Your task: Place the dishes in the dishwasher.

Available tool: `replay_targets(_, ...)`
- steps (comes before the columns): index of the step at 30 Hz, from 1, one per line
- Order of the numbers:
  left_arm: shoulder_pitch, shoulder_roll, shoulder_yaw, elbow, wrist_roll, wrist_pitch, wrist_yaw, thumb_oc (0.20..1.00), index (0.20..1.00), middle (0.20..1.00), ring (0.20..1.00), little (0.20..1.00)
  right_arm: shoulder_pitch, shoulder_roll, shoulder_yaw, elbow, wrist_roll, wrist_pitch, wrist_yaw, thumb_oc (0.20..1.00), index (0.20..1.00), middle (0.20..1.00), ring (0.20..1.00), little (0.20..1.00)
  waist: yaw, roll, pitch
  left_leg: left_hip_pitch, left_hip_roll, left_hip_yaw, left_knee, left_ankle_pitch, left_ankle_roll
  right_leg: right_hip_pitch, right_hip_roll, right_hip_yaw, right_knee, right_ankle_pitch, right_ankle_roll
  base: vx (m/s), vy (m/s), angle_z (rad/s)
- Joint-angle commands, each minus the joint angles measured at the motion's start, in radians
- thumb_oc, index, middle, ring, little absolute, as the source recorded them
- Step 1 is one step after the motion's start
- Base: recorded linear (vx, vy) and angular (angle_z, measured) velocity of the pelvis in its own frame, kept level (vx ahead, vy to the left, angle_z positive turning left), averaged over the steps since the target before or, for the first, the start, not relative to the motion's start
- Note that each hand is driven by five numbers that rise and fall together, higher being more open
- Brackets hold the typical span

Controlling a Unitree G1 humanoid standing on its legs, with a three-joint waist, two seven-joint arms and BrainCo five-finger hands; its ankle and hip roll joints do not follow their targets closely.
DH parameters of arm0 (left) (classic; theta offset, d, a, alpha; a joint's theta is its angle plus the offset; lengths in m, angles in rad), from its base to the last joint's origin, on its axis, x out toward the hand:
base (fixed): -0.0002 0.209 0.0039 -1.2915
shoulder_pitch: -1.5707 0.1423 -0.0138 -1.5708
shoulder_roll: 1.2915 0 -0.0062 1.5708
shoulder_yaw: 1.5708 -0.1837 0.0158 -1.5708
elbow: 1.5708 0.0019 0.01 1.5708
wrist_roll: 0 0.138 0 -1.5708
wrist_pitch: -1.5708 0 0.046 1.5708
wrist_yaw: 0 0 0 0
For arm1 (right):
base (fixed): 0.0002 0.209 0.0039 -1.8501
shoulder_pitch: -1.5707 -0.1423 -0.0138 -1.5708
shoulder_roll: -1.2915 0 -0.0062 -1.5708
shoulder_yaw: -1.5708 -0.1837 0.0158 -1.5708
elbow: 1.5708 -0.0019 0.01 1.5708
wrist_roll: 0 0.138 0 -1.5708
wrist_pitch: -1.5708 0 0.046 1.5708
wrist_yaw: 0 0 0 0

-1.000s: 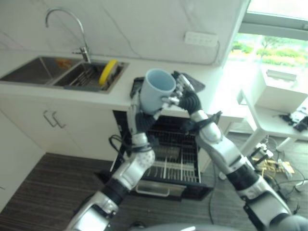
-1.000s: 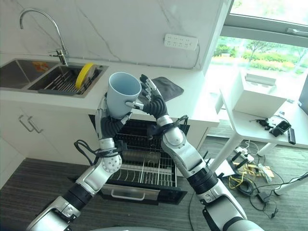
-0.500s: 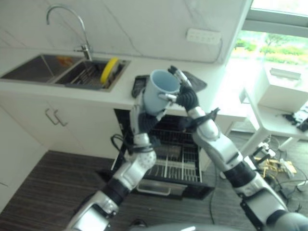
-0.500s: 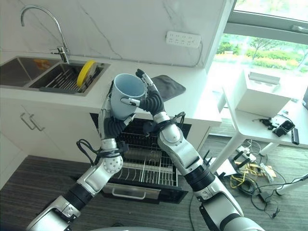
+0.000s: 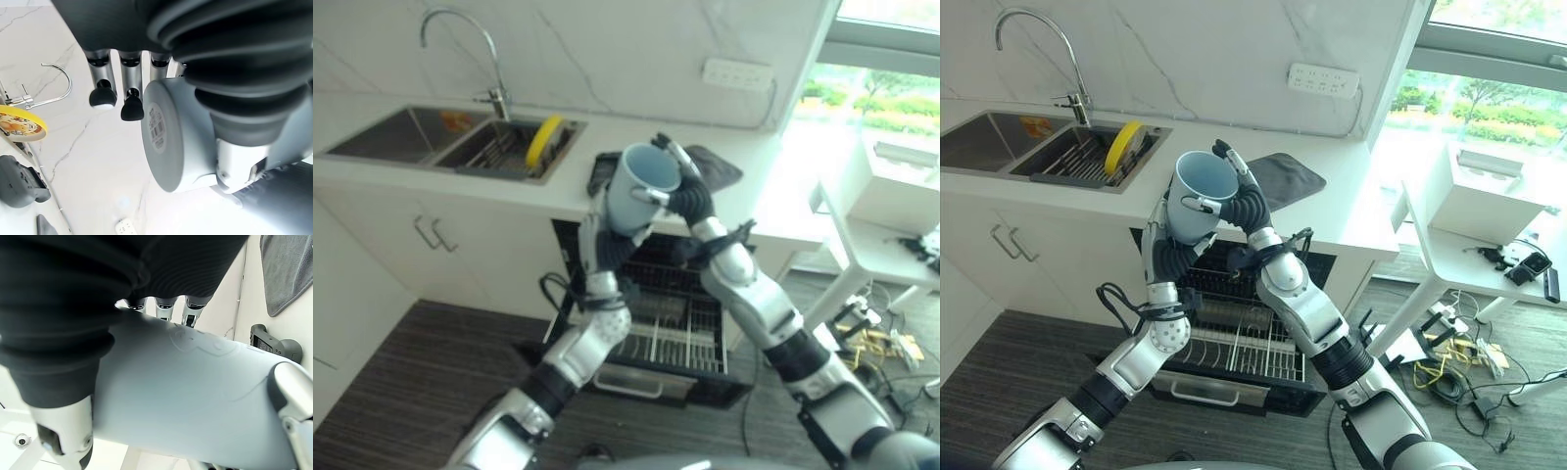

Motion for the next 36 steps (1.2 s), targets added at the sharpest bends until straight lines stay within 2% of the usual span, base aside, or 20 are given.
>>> replay_targets(1, -0.163, -0.002, -0.055, -0.012, 0.071, -0.05, 0.021, 0.2, 0.2, 0.2, 0.2, 0.2, -0.148, 0.035, -0.001, -0.028, 0.044, -0.024, 0.015, 1.0, 1.0, 1.0, 1.0, 1.0, 0.02, -0.017, 0.004, 0.054, -0.078, -0.006, 0.0, -0.125, 0.059, 0.019, 0.053, 0.04, 0.001, -0.035, -0.02, 0.0, 0.0, 0.0)
replay_targets(7, -0.161, 0.001, -0.054, -0.019, 0.077, -0.057, 0.024, 0.2, 0.2, 0.2, 0.2, 0.2, -0.141, 0.037, 0.007, -0.032, 0.106, 0.004, 0.037, 1.0, 1.0, 1.0, 1.0, 1.0, 0.02, -0.019, 0.003, 0.054, -0.079, -0.002, 0.0, -0.124, 0.059, 0.018, 0.054, 0.038, 0.001, -0.034, -0.02, 0.0, 0.0, 0.0)
replay_targets(8, -0.161, 0.0, -0.053, -0.018, 0.077, -0.06, 0.025, 0.2, 0.2, 0.2, 0.2, 0.2, -0.136, 0.039, 0.008, -0.031, 0.177, 0.018, 0.056, 1.0, 1.0, 1.0, 1.0, 1.0, 0.019, -0.019, 0.004, 0.055, -0.079, -0.002, 0.0, -0.124, 0.058, 0.019, 0.053, 0.038, 0.001, -0.033, -0.02, 0.04, 0.002, 0.0)
replay_targets(11, -0.159, 0.003, -0.054, -0.013, 0.079, -0.068, 0.024, 0.2, 0.2, 0.2, 0.2, 0.2, -0.129, 0.045, 0.008, -0.023, 0.229, 0.021, 0.072, 1.0, 1.0, 1.0, 1.0, 1.0, 0.019, -0.019, 0.004, 0.062, -0.077, -0.002, 0.0, -0.135, 0.056, 0.026, 0.055, 0.039, 0.001, -0.043, -0.018, 0.03, 0.001, 0.0)
replay_targets(21, -0.164, 0.001, -0.056, -0.006, 0.081, -0.072, 0.023, 0.2, 0.2, 0.2, 0.2, 0.2, -0.137, 0.048, 0.011, -0.016, 0.2, 0.03, 0.068, 1.0, 1.0, 1.0, 1.0, 1.0, 0.019, -0.025, 0.008, 0.057, -0.078, 0.0, 0.0, -0.125, 0.059, 0.019, 0.058, 0.042, 0.001, -0.033, -0.022, -0.01, -0.002, 0.0)
replay_targets(36, -0.15, -0.003, -0.039, 0.013, 0.019, -0.039, 0.033, 0.2, 0.2, 0.2, 0.2, 0.2, -0.122, 0.03, 0.01, -0.022, 0.119, 0.017, 0.071, 1.0, 1.0, 1.0, 1.0, 1.0, 0.015, -0.02, 0.007, 0.06, -0.08, 0.0, 0.0, -0.124, 0.061, 0.02, 0.059, 0.046, 0.001, -0.033, -0.024, 0.0, 0.0, 0.0)
